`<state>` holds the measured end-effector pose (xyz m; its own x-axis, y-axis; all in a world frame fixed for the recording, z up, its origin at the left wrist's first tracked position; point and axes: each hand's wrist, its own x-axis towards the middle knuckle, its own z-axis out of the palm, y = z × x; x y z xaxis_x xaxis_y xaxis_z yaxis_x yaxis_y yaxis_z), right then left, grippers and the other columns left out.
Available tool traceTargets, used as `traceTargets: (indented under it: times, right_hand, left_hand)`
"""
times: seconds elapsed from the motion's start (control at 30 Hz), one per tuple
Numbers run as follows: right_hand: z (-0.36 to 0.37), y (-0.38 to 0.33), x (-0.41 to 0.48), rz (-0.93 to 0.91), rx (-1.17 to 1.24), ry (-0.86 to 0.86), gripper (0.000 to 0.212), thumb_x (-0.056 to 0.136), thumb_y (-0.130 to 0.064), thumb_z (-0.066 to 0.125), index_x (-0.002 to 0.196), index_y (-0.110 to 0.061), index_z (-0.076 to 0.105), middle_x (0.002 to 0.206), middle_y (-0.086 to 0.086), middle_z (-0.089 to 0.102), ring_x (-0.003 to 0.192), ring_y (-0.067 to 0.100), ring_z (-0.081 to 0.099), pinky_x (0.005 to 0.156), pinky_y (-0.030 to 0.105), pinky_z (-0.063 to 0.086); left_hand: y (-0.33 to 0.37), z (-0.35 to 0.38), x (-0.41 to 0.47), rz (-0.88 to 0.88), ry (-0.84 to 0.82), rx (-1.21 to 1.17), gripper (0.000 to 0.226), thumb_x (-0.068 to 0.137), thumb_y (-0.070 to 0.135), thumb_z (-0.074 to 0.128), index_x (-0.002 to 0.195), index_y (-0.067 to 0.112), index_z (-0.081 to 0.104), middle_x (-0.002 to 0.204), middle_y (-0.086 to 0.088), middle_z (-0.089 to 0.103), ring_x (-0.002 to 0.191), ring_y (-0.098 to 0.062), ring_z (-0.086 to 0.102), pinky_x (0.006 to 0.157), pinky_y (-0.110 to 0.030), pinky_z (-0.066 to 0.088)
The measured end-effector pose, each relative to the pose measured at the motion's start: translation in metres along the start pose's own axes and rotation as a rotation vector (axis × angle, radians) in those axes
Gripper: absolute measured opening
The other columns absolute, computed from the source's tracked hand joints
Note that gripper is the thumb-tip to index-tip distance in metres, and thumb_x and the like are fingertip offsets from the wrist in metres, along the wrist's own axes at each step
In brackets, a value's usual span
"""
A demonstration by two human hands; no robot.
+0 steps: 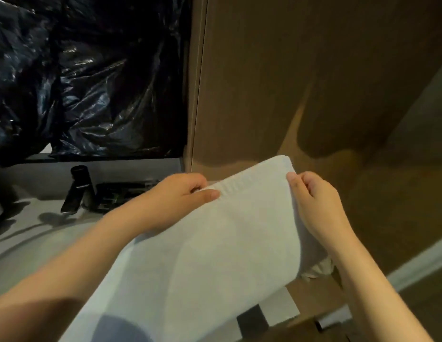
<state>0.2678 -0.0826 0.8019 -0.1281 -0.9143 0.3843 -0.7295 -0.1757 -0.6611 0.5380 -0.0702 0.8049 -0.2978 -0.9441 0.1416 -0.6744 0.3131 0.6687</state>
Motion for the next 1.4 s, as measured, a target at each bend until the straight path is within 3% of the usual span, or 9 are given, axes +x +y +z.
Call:
traceTargets:
  times: [0.23, 0.37, 0.53, 0.7, 0.83, 0.93, 1.1, 1.23, 1.4]
  right_hand:
    - [0.074, 0.150, -0.071, 0.453, 0.070, -0.321, 0.030, 0.098, -0.042, 0.049, 0.080, -0.018, 0.051, 0.070, -0.009, 0.050, 0.067, 0.009, 0.050, 0.055, 0.018, 0.033]
    - [0.086, 0.200, -0.087, 0.534, 0.149, -0.356, 0.019, 0.097, -0.043, 0.054, 0.090, -0.026, 0.059, 0.079, -0.013, 0.065, 0.074, -0.001, 0.062, 0.056, 0.010, 0.042]
    - [0.087, 0.236, -0.082, 0.639, 0.126, -0.483, 0.028, 0.095, -0.051, 0.052, 0.090, -0.024, 0.059, 0.083, -0.009, 0.069, 0.072, 0.000, 0.065, 0.054, 0.012, 0.044]
    - [0.089, 0.252, -0.068, 0.595, -0.146, -0.400, 0.035, 0.096, -0.055, 0.045, 0.083, -0.023, 0.045, 0.070, -0.008, 0.061, 0.061, 0.006, 0.059, 0.044, 0.014, 0.035]
    - [0.089, 0.267, -0.059, 0.627, -0.322, -0.436, 0.034, 0.098, -0.048, 0.048, 0.099, -0.015, 0.054, 0.072, -0.008, 0.057, 0.065, 0.007, 0.054, 0.054, 0.026, 0.039]
    - [0.096, 0.263, -0.057, 0.642, -0.270, -0.419, 0.037, 0.099, -0.039, 0.052, 0.122, -0.011, 0.055, 0.091, -0.003, 0.060, 0.076, 0.009, 0.051, 0.067, 0.024, 0.043]
    - [0.118, 0.221, -0.060, 0.400, -0.147, -0.222, 0.037, 0.098, -0.029, 0.054, 0.134, -0.019, 0.051, 0.130, 0.000, 0.050, 0.117, 0.018, 0.051, 0.099, 0.037, 0.048]
    - [0.142, 0.190, -0.071, 0.231, -0.094, -0.364, 0.033, 0.099, -0.028, 0.053, 0.131, -0.024, 0.055, 0.135, -0.005, 0.051, 0.120, 0.011, 0.048, 0.101, 0.020, 0.039]
    - [0.163, 0.171, -0.085, 0.112, -0.094, -0.497, 0.031, 0.098, -0.030, 0.054, 0.128, -0.025, 0.060, 0.134, -0.007, 0.055, 0.120, 0.007, 0.049, 0.101, 0.015, 0.035]
  left_hand:
    - [-0.088, 0.187, 0.026, -0.226, -0.246, 0.020, 0.028, 0.094, 0.043, 0.056, 0.079, 0.020, 0.054, 0.078, 0.005, 0.053, 0.080, -0.020, 0.054, 0.072, -0.030, 0.039]
    - [-0.109, 0.233, 0.052, -0.248, -0.211, 0.112, 0.028, 0.095, 0.042, 0.053, 0.104, 0.017, 0.064, 0.107, -0.001, 0.058, 0.101, -0.019, 0.057, 0.086, -0.027, 0.039]
    - [-0.116, 0.254, 0.064, -0.220, -0.103, 0.103, 0.021, 0.093, 0.029, 0.060, 0.086, 0.009, 0.065, 0.093, -0.009, 0.060, 0.089, -0.028, 0.060, 0.078, -0.030, 0.040]
    - [-0.106, 0.271, 0.088, -0.178, -0.030, 0.098, 0.022, 0.094, 0.029, 0.058, 0.087, 0.010, 0.066, 0.089, -0.005, 0.060, 0.080, -0.020, 0.057, 0.068, -0.024, 0.033]
    - [-0.101, 0.277, 0.101, -0.119, -0.034, 0.083, 0.020, 0.093, 0.026, 0.060, 0.098, 0.010, 0.072, 0.097, -0.007, 0.066, 0.090, -0.022, 0.060, 0.082, -0.031, 0.045]
    - [-0.105, 0.270, 0.088, -0.055, -0.042, 0.134, 0.016, 0.089, 0.022, 0.066, 0.097, 0.009, 0.072, 0.097, -0.008, 0.067, 0.088, -0.024, 0.061, 0.079, -0.029, 0.047]
    - [-0.123, 0.239, 0.046, -0.048, -0.023, 0.122, 0.013, 0.084, 0.014, 0.072, 0.097, 0.013, 0.069, 0.091, 0.000, 0.063, 0.082, -0.018, 0.060, 0.074, -0.026, 0.047]
    - [-0.130, 0.209, 0.008, -0.082, 0.012, 0.123, 0.013, 0.088, 0.019, 0.064, 0.096, 0.011, 0.070, 0.091, 0.002, 0.063, 0.080, -0.015, 0.061, 0.071, -0.030, 0.051]
    - [-0.133, 0.191, -0.040, -0.177, -0.035, 0.226, 0.029, 0.089, 0.031, 0.052, 0.095, 0.009, 0.070, 0.091, -0.001, 0.063, 0.081, -0.020, 0.058, 0.072, -0.034, 0.051]
